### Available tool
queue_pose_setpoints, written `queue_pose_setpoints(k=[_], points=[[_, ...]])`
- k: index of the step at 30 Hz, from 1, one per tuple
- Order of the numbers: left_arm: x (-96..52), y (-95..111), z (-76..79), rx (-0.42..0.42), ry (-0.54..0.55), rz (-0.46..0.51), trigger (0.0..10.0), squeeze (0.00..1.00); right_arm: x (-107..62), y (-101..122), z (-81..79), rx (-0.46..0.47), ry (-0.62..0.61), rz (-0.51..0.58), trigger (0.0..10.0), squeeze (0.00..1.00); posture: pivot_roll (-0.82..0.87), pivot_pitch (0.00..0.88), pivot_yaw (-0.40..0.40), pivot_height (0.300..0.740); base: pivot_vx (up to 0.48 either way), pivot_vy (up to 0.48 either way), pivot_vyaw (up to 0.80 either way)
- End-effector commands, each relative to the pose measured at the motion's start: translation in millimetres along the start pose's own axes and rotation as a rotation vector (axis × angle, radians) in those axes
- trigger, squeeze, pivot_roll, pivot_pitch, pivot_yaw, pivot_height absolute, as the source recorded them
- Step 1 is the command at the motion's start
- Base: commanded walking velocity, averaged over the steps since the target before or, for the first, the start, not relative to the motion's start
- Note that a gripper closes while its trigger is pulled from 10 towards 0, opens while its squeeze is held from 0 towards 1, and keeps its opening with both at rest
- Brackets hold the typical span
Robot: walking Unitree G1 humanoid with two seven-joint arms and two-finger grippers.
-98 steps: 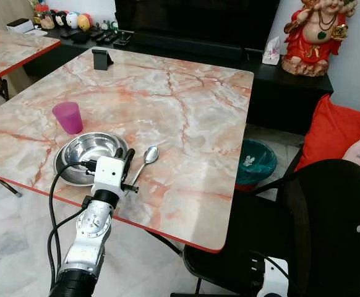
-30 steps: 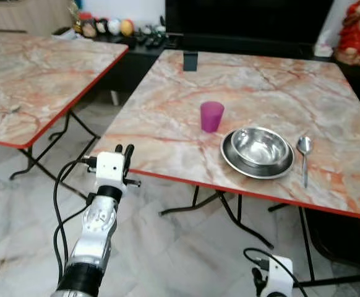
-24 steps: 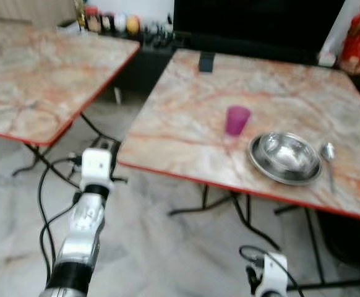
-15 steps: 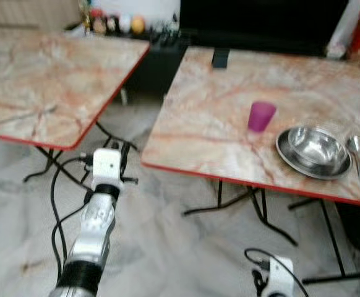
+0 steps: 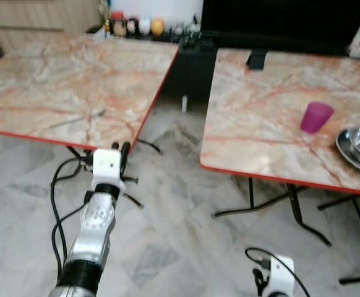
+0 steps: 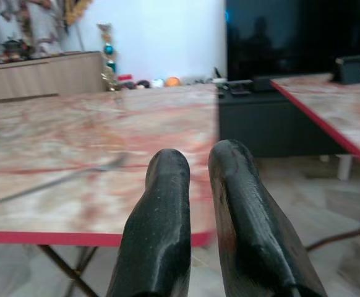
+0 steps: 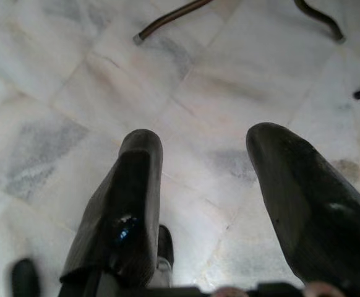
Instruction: Setting the table
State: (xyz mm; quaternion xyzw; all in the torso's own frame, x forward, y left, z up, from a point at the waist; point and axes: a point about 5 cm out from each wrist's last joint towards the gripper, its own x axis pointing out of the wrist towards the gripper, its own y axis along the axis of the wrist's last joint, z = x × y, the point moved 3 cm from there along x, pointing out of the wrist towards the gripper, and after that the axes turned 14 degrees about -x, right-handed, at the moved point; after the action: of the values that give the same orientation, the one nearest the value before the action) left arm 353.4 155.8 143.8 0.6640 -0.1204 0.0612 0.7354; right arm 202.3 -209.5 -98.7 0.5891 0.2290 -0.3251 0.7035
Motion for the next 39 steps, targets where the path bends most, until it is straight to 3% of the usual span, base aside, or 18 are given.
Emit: queue_pose_setpoints(k=[1,4,9,17,26,28,30,39], points=[[-3.3,-2,-11.5,0.003,0.03,-0.015,10.0,0.0,-0.4,1,-10.6,0.006,0.025,-0.001,10.0,0.0,0.03,0.0,-0.041,0.74,0.0,0.48,0.0],[-5.8,-8,-13.5,-0.016,0.03,-0.046,10.0,0.0,-0.2,1,-11.7,0.007,0.026,0.0,10.0,0.0,0.03,0.0,-0.038,0.74,0.0,0.14,0.0],[-15.8,-33,-15.4,-0.047,-0.004,-0.176,10.0,0.0,-0.1,3,-13.8,0.009,0.027,0.003,10.0,0.0,0.04,0.0,-0.038,0.74,0.0,0.0,0.0],[-46.8,-77,-23.5,-0.003,-0.09,-0.402,10.0,0.0,-0.5,2,-15.5,0.016,0.022,0.001,10.0,0.0,0.04,0.0,-0.032,0.74,0.0,0.0,0.0],[-87.1,-134,-47.5,-0.026,0.02,-0.726,10.0,0.0,-0.9,-1,-10.2,0.024,0.005,-0.009,10.0,0.0,0.05,0.0,-0.034,0.74,0.0,0.0,0.0],[-90.8,-138,-47.6,-0.027,0.029,-0.751,10.0,0.0,-0.9,-1,-8.6,0.027,0.002,-0.008,10.0,0.0,0.05,0.0,-0.038,0.74,0.0,0.0,0.0],[-99.0,-147,-46.4,-0.083,0.073,-0.799,10.0,0.0,-0.7,-2,-5.5,0.03,-0.005,-0.009,10.0,0.0,0.05,0.0,-0.041,0.74,0.0,0.0,0.0],[-134.7,-171,-52.4,-0.071,0.162,-0.972,10.0,0.0,-0.8,-2,-2.8,0.037,-0.015,-0.013,10.0,0.0,0.04,0.0,-0.042,0.74,0.0,0.0,0.0]])
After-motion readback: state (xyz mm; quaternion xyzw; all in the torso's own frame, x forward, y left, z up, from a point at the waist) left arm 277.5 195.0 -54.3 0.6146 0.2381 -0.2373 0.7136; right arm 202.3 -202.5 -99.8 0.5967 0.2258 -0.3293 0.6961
